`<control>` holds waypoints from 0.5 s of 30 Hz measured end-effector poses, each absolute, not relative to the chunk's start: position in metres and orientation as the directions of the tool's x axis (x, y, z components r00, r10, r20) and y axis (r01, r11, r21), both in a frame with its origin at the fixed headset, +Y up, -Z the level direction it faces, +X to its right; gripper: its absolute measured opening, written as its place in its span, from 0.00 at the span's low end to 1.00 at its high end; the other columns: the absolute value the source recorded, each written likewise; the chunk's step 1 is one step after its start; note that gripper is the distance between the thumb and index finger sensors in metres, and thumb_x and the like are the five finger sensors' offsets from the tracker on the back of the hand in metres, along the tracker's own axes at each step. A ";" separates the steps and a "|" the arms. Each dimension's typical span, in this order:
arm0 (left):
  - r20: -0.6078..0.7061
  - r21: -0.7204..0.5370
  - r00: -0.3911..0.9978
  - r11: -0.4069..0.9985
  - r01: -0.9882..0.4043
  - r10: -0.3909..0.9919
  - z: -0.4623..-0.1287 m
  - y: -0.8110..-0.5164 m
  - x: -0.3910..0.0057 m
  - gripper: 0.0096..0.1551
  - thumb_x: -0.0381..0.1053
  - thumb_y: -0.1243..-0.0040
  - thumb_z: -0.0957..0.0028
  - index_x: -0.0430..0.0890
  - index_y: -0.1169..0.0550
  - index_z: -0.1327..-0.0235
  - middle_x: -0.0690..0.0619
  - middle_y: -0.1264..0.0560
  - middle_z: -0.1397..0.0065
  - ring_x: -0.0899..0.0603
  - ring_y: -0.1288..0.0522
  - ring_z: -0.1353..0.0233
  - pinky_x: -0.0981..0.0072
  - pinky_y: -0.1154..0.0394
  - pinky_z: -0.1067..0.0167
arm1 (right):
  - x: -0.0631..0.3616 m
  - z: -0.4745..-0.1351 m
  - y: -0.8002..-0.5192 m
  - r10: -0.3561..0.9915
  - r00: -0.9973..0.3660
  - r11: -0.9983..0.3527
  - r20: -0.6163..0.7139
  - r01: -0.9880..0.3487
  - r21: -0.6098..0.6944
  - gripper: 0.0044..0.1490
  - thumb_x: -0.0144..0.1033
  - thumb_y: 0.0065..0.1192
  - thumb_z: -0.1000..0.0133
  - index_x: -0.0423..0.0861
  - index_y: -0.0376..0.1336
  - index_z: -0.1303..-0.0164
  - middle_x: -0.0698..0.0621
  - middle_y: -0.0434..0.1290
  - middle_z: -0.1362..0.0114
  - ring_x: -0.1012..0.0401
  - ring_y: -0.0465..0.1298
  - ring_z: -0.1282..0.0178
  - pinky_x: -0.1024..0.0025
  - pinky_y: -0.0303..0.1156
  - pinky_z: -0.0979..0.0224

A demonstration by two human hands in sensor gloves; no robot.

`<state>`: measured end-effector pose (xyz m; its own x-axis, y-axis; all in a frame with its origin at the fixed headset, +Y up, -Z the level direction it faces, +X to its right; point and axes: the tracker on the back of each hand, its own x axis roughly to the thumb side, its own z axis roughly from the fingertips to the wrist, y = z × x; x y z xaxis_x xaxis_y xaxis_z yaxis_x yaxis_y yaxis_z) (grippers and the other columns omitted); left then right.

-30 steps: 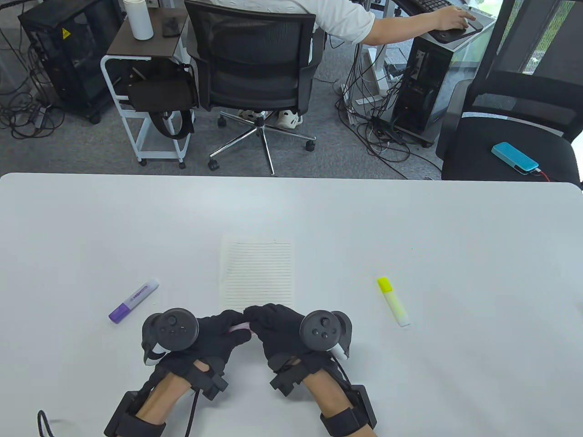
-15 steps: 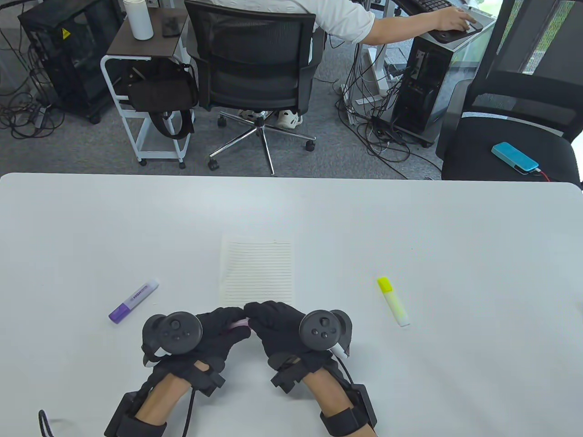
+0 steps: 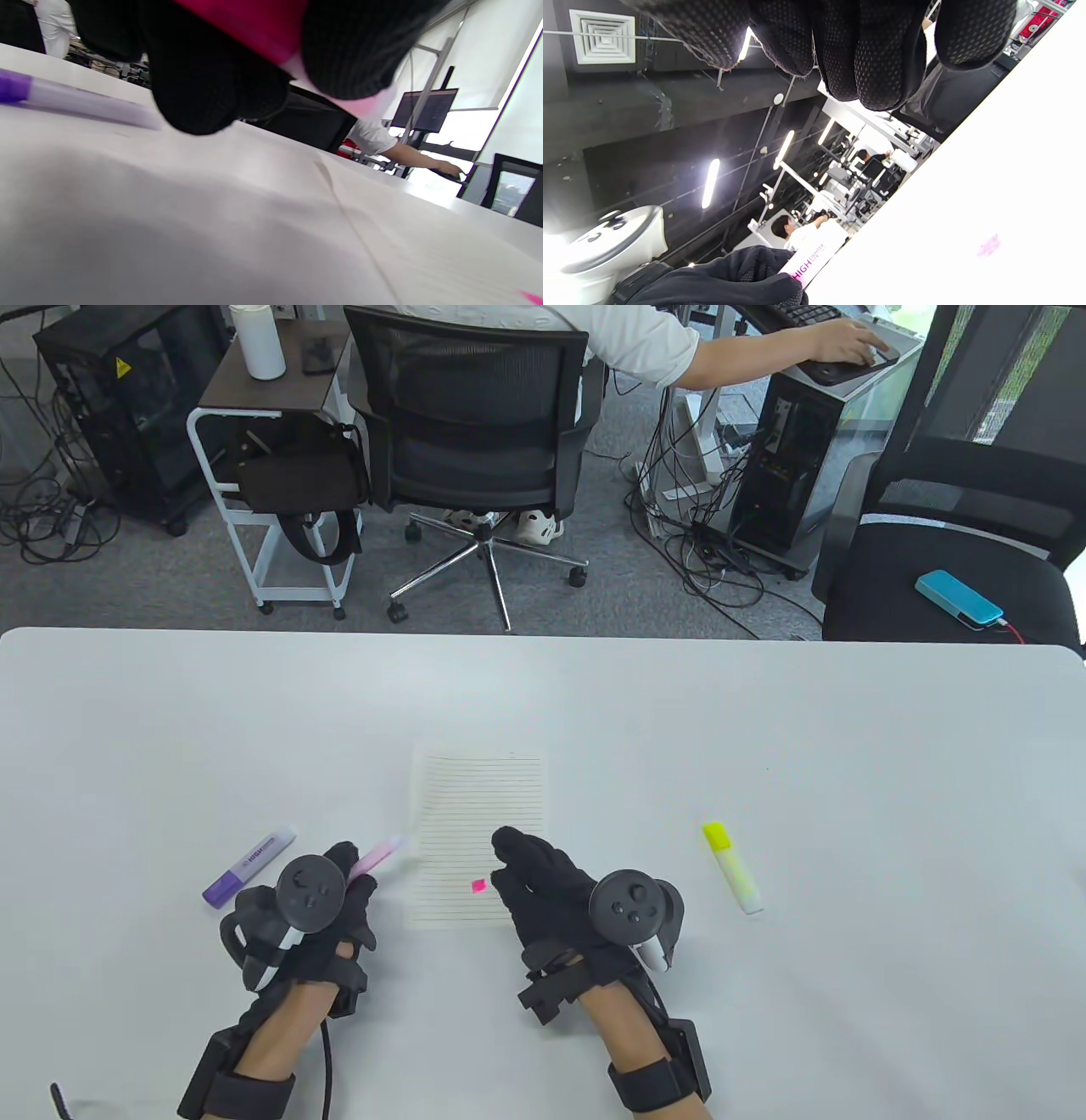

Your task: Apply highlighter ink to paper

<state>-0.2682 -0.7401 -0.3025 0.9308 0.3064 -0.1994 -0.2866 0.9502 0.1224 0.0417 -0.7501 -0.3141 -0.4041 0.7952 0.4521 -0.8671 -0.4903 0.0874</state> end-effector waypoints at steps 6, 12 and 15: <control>-0.331 0.037 0.922 0.979 -0.202 0.203 -0.306 -0.746 -0.274 0.31 0.57 0.28 0.56 0.49 0.24 0.41 0.55 0.21 0.38 0.43 0.16 0.40 0.36 0.29 0.34 | 0.038 -0.313 -0.751 0.790 -0.409 -0.505 0.456 -0.857 0.106 0.34 0.48 0.60 0.41 0.48 0.62 0.26 0.39 0.69 0.25 0.39 0.73 0.35 0.33 0.65 0.32; -0.360 -0.039 0.927 0.990 -0.132 0.109 -0.308 -0.751 -0.270 0.30 0.61 0.28 0.57 0.48 0.20 0.46 0.48 0.30 0.27 0.38 0.24 0.31 0.33 0.36 0.30 | 0.040 -0.313 -0.750 0.790 -0.405 -0.500 0.460 -0.860 0.102 0.34 0.49 0.60 0.41 0.48 0.61 0.26 0.39 0.69 0.25 0.39 0.73 0.35 0.33 0.65 0.32; -0.376 -0.045 0.922 0.991 -0.125 0.099 -0.309 -0.753 -0.272 0.29 0.61 0.29 0.56 0.47 0.19 0.46 0.47 0.31 0.26 0.37 0.25 0.30 0.32 0.37 0.30 | 0.039 -0.313 -0.751 0.791 -0.403 -0.500 0.460 -0.859 0.107 0.34 0.49 0.60 0.41 0.48 0.61 0.26 0.39 0.69 0.25 0.40 0.73 0.35 0.33 0.65 0.32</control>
<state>-0.2722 -0.7525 -0.3094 0.9215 0.0990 -0.3755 -0.1250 0.9911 -0.0453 0.0395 -0.7505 -0.3130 -0.4029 0.7913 0.4599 -0.8595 -0.4998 0.1070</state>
